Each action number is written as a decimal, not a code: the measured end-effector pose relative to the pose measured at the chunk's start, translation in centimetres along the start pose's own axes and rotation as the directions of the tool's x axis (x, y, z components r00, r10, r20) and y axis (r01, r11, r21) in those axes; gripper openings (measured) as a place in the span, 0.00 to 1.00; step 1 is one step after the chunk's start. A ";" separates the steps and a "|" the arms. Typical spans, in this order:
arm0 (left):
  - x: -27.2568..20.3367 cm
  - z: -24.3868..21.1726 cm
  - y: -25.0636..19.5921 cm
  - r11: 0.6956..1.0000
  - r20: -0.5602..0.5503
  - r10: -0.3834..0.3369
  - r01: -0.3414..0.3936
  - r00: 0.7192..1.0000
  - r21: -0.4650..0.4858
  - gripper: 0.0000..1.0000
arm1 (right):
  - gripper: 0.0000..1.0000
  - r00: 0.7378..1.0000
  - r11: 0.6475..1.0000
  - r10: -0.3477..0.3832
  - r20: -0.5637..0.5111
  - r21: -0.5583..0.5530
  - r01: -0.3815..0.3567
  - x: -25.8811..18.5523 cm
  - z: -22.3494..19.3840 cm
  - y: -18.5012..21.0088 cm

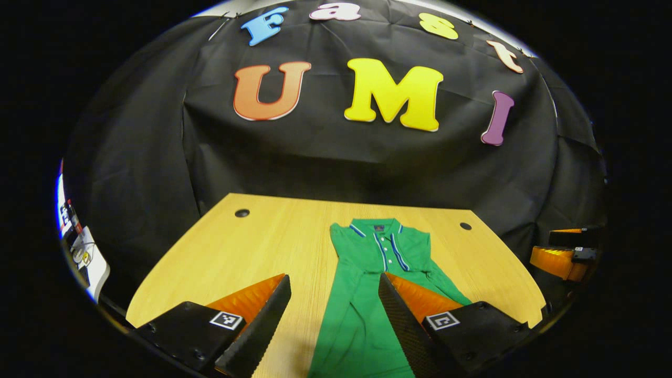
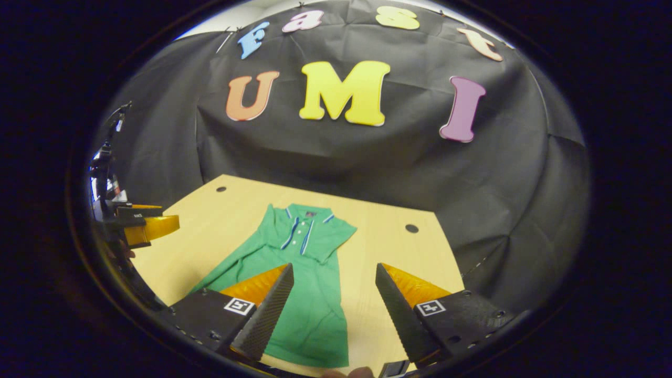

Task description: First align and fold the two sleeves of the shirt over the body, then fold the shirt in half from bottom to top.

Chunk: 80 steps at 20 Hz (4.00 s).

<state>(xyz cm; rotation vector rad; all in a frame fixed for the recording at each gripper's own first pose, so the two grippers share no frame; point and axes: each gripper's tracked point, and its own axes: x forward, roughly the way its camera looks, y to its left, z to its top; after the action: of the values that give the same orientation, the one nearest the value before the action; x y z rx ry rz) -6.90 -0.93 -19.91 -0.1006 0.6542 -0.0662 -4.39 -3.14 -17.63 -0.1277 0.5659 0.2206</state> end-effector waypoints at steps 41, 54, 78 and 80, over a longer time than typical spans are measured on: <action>-2.9 -22.7 1.0 0.993 -0.794 -0.047 -0.055 0.606 -0.101 0.08 | 0.17 0.600 0.975 0.106 -0.793 0.203 0.096 1.6 -26.9 0.5; -2.4 -18.6 0.9 0.996 -0.726 -0.066 -0.003 0.685 -0.093 0.06 | 0.00 0.686 0.963 0.171 -0.708 0.267 0.035 1.2 -21.9 0.9; 12.7 11.9 -0.4 0.996 -0.197 -0.081 0.073 0.977 -0.046 0.06 | 0.00 0.972 0.987 0.082 -0.222 0.152 -0.049 14.8 8.7 -4.9; 14.6 14.2 -0.1 0.997 -0.159 -0.071 0.068 0.985 -0.024 0.06 | 0.00 0.979 0.988 0.083 -0.185 0.140 -0.057 17.0 11.7 -5.1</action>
<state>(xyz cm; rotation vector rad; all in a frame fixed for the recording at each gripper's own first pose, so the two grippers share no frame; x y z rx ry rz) 13.31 -1.33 -17.55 -0.1371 0.8120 -0.1364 16.83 -3.06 -16.82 0.0022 0.7748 0.2396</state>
